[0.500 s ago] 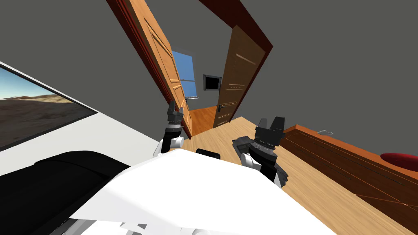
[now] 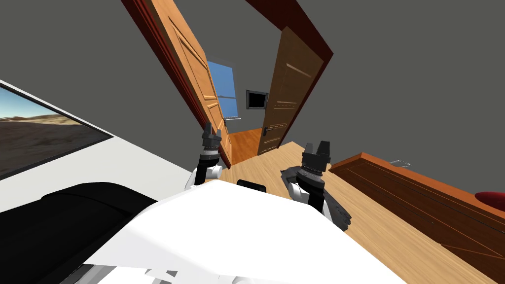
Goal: Push the door open
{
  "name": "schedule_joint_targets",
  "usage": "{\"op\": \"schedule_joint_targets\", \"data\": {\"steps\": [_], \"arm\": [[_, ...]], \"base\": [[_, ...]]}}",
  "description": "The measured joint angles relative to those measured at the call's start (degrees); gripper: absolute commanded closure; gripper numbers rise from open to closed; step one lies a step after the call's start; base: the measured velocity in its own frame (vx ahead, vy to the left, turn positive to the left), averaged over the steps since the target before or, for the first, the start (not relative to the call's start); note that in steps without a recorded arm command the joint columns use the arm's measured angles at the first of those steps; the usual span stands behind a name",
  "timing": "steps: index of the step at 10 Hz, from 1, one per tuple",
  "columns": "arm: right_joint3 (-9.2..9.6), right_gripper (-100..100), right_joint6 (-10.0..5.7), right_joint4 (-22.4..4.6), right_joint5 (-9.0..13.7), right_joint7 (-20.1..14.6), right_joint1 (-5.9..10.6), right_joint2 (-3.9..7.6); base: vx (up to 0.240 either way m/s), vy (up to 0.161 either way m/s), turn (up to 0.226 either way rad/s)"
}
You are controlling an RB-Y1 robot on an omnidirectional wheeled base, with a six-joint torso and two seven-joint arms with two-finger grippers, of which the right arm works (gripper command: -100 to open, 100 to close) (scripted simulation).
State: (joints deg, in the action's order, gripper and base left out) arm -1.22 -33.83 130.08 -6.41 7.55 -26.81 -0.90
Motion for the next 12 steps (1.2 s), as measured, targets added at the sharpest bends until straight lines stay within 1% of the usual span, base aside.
{"op": "schedule_joint_targets", "data": {"steps": [3, 4, 5, 6, 7, 8, 9, 11, 12], "arm": [[0.17, -100, -0.34, -4.1, -0.5, -1.8, 2.15, 0.97], [0.14, -100, -0.5, -6.2, -0.7, -2.5, 3.52, 1.3], [0.5, -100, -0.39, -7.7, -1.1, -3.1, 4.47, 1.48], [0.99, -100, -0.06, -8.9, -1.5, -3.7, 5.21, 1.64], [1.02, -100, 0.12, -10.5, -1.7, -4.5, 6.26, 2.08], [1.09, -100, 0.01, -12.1, -1.9, -5.5, 7.05, 2.55], [1.08, -100, 0.1, -13.2, -2.0, -6.0, 7.91, 2.73], [1.57, -100, -0.2, -16.6, -2.6, -7.2, 9.51, 3.09], [1.73, -100, -0.12, -18.2, -2.9, -8.1, 10.61, 3.51]], "base": [[0.078, -0.044, 0.033], [0.083, -0.069, 0.059], [0.074, -0.072, 0.044], [0.093, -0.062, 0.045], [0.11, -0.052, 0.052], [0.063, -0.034, 0.017], [0.047, -0.031, 0.026], [0.07, -0.057, 0.063], [0.072, -0.057, 0.015]]}}
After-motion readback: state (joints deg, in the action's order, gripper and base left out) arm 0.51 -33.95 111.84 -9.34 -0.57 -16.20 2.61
